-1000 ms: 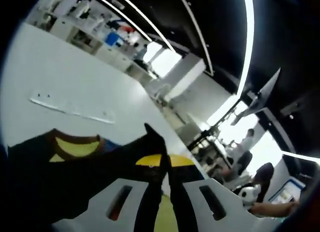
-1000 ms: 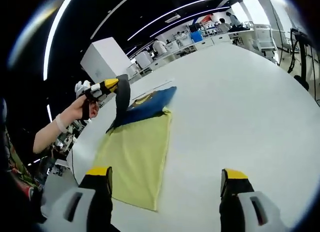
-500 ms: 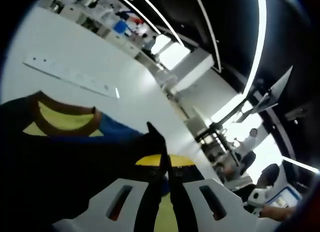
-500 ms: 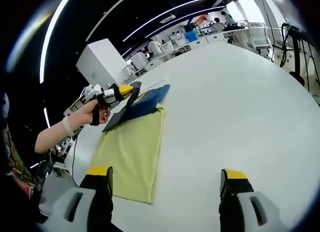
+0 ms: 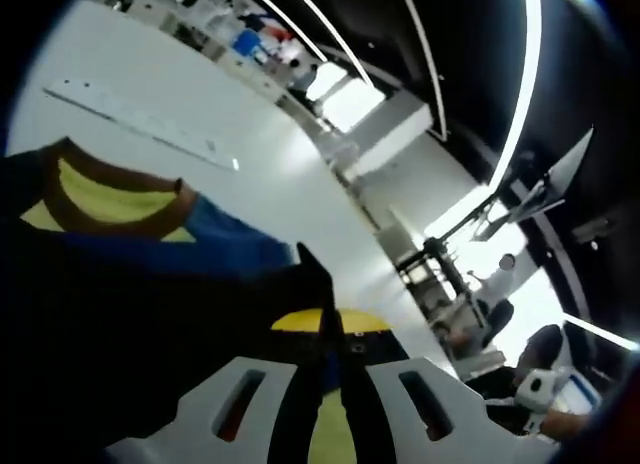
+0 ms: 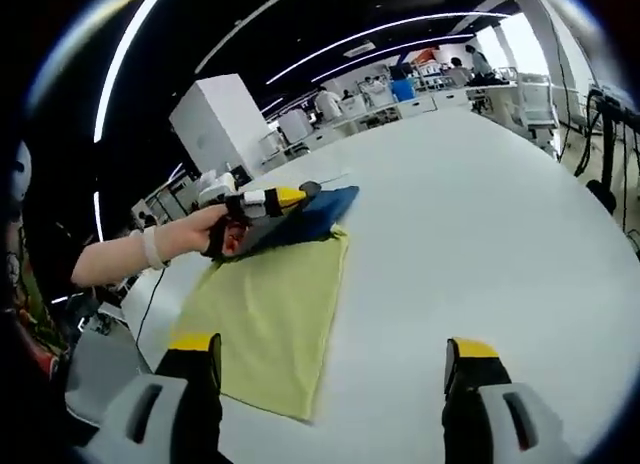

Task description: Fold the garment on the visible template until the final outline fits inside the template.

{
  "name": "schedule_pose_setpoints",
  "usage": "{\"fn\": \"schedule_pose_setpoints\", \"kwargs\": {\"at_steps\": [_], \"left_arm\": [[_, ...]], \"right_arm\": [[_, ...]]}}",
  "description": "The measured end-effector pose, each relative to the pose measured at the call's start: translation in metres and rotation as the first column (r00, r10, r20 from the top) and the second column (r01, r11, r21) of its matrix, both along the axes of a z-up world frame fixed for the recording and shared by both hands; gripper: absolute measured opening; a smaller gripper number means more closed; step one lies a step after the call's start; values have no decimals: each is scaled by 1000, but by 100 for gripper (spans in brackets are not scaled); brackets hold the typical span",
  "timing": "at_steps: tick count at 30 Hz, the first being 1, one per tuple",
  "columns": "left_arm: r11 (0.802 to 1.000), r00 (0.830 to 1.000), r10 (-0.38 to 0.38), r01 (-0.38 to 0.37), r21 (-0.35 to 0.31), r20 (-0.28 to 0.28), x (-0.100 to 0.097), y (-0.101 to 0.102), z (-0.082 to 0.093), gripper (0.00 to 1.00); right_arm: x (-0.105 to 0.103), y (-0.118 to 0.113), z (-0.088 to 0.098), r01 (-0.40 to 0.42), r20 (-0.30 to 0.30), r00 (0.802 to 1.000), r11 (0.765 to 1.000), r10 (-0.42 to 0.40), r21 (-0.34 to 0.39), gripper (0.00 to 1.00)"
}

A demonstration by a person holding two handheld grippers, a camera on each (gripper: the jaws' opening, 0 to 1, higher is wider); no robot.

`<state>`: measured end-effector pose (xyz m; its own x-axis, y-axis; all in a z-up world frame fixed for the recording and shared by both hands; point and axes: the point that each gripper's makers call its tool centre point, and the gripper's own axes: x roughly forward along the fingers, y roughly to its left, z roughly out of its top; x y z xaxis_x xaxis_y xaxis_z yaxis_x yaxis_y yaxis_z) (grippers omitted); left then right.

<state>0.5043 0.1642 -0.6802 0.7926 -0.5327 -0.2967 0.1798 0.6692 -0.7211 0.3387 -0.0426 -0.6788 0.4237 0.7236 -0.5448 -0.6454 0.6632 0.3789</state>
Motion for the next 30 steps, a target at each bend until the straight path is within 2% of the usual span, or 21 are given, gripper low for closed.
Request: {"fn": "schedule_pose_setpoints", "kwargs": {"at_steps": [2, 5, 7, 13, 16, 24, 30], "left_arm": [[1000, 1000, -4, 4, 12, 3, -1, 0, 0, 1], [1000, 1000, -9, 9, 14, 12, 1, -3, 0, 1], [999, 999, -26, 25, 46, 20, 0, -3, -3, 1], [998, 998, -60, 59, 36, 29, -1, -10, -5, 3], [995, 997, -69, 66, 68, 46, -2, -12, -4, 3], [990, 992, -107, 100, 99, 70, -5, -14, -2, 13], [979, 980, -162, 144, 147, 118, -10, -20, 7, 28]], "right_arm": [[1, 0, 1, -4, 5, 1000, 1000, 4, -4, 96], [3, 0, 2, -2, -4, 1000, 1000, 2, 9, 94], [4, -1, 2, 1, -1, 1000, 1000, -1, 11, 94], [4, -3, 0, 2, -9, 1000, 1000, -2, 5, 94], [4, -5, 0, 3, -8, 1000, 1000, -3, 2, 94], [5, -4, 1, 0, -8, 1000, 1000, 0, 3, 95], [6, -2, 2, -7, -6, 1000, 1000, 7, -2, 96]]}}
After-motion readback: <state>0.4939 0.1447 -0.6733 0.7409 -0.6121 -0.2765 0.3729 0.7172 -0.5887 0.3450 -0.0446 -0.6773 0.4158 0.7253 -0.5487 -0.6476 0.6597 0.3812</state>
